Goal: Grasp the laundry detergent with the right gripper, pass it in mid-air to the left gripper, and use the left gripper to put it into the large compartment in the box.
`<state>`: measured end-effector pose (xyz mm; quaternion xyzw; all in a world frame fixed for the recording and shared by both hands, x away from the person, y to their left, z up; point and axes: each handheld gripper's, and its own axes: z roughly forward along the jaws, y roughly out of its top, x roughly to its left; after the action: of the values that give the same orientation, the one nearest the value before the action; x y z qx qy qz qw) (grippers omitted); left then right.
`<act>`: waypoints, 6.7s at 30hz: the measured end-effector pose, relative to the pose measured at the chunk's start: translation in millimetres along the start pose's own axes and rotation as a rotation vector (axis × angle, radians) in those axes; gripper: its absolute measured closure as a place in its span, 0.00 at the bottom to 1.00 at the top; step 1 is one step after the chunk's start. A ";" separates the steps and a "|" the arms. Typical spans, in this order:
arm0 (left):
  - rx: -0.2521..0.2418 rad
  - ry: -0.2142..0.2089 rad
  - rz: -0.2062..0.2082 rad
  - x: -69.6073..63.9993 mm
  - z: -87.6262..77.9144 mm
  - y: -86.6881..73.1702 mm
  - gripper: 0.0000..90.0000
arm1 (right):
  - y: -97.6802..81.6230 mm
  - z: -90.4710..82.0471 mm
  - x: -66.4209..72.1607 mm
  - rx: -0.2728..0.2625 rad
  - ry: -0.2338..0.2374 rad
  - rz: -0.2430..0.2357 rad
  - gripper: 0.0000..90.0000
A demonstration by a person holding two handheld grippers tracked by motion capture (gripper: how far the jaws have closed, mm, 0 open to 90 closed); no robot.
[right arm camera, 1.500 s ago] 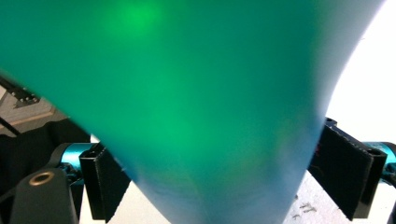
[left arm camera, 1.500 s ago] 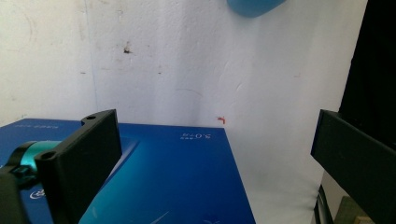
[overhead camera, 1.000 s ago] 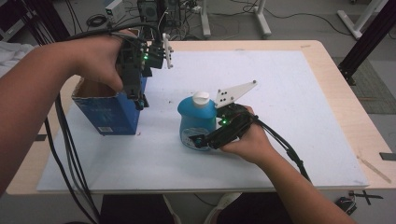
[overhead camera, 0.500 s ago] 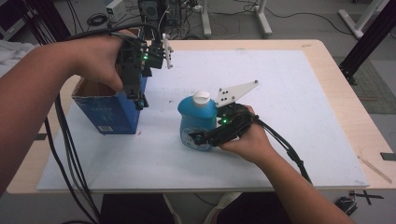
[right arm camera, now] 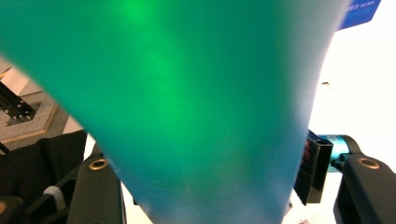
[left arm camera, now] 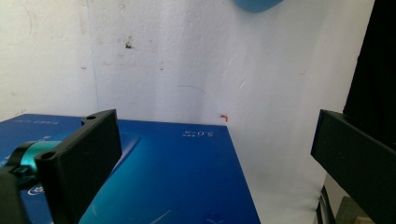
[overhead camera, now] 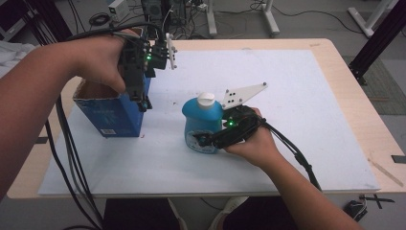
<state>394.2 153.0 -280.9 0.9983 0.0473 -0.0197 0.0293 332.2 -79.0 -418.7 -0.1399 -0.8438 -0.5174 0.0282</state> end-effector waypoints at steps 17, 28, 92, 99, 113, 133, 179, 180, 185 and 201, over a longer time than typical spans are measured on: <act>0.003 -0.001 -0.006 1.0 1.7 -1.1 0.02 | -2.0 0.2 2.6 -0.027 -0.028 -0.043 0.45; 0.011 -0.002 -0.003 0.8 3.7 0.9 0.02 | -6.0 -0.3 7.1 -0.071 -0.066 -0.082 0.48; 0.044 -0.062 0.089 -49.6 -47.7 59.4 0.02 | 63.3 22.2 14.3 -0.083 0.113 -0.192 0.53; 0.046 -0.065 0.094 -49.7 -42.5 59.8 0.02 | 68.6 27.7 15.0 -0.082 0.117 -0.190 0.53; 0.061 -0.055 0.082 -50.4 -33.9 58.6 0.02 | 71.3 30.3 18.0 -0.084 0.128 -0.175 0.53; 0.069 -0.064 0.074 -51.4 -32.5 57.5 0.16 | 71.4 29.6 16.9 -0.082 0.126 -0.172 0.53; 0.066 -0.033 0.082 -53.5 -34.9 62.4 0.40 | 71.7 28.9 17.1 -0.093 0.129 -0.172 0.53; 0.071 -0.030 0.080 -53.5 -34.6 62.2 0.41 | 71.6 29.1 17.4 -0.093 0.129 -0.167 0.53; 0.075 -0.024 0.080 -53.7 -33.6 62.0 0.42 | 71.2 30.1 17.4 -0.094 0.130 -0.166 0.53; 0.069 -0.001 0.097 -57.3 -36.7 66.1 0.43 | 71.2 25.7 16.7 -0.102 0.130 -0.176 0.51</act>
<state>344.9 84.2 -238.1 0.9998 -0.0017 -0.0202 -0.0043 337.6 -22.6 -365.8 -0.0328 -0.8218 -0.5680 0.0303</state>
